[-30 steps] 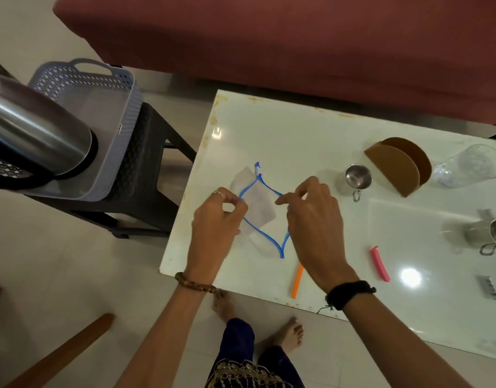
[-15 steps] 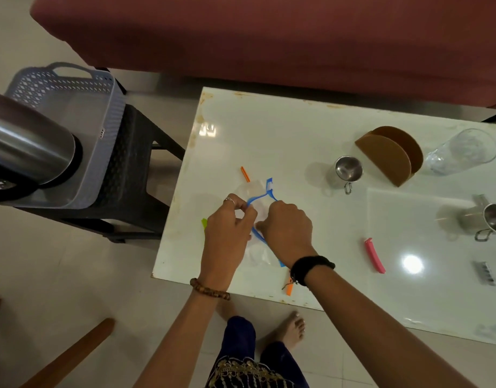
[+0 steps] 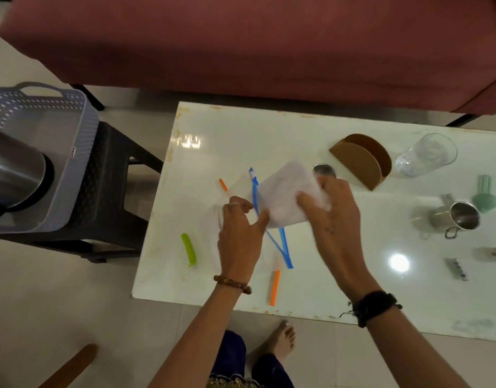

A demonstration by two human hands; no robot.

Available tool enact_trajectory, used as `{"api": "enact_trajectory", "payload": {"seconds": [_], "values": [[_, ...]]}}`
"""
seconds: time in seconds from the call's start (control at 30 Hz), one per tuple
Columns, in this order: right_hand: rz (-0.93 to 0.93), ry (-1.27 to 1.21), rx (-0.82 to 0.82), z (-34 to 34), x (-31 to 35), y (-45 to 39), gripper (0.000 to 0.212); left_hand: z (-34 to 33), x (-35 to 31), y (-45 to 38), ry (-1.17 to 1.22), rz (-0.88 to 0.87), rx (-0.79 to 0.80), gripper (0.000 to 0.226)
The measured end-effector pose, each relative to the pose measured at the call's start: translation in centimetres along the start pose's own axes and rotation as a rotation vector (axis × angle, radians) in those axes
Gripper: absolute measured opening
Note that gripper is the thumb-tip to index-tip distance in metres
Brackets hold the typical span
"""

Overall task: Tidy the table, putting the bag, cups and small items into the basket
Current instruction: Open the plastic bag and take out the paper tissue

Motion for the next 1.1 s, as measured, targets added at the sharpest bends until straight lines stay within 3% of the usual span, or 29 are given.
{"api": "enact_trajectory", "payload": {"seconds": [0.1,0.2,0.27,0.37,0.43,0.53,0.73,0.9,1.1], "values": [[0.012,-0.101,-0.059,2.4,-0.5,-0.7,0.011,-3.9,0.5,0.0,0.255,0.211,0.161,0.029],[0.064,-0.088,-0.054,3.1,-0.4,-0.9,0.021,-6.2,0.0,-0.1,0.464,0.320,0.221,0.029],[0.131,-0.005,0.050,2.6,-0.1,-0.6,0.029,-7.0,-1.0,0.0,0.706,0.382,0.276,0.027],[0.194,0.155,0.291,1.0,-0.5,1.0,0.044,-7.4,-2.7,0.5,1.226,0.484,0.444,0.057],[0.226,0.275,0.408,0.1,-1.4,2.2,0.042,-7.2,-3.4,0.7,1.367,0.507,0.525,0.068],[0.169,0.244,0.485,-0.1,-2.5,3.4,0.036,-7.2,-3.3,0.6,1.349,0.508,0.557,0.064],[-0.078,-0.199,0.242,0.5,-3.5,1.8,0.036,-7.3,-2.7,0.6,1.279,0.471,0.535,0.050],[-0.211,-0.342,0.249,-1.0,-4.1,1.4,0.042,-7.3,-3.4,1.2,1.134,0.408,0.488,0.042],[-0.356,-0.499,0.193,-0.2,-5.5,0.9,0.046,-6.5,-3.7,1.2,1.212,0.372,0.471,0.041]]}}
Point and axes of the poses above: each hand's wrist, its own y-axis away from the middle knuckle, its own z-axis out of the back of the hand, x = y × z, the point moved 6 cm from there along -y, towards the middle knuckle, and after that the axes turned 7 degrees about -z, right-handed, at the moved point
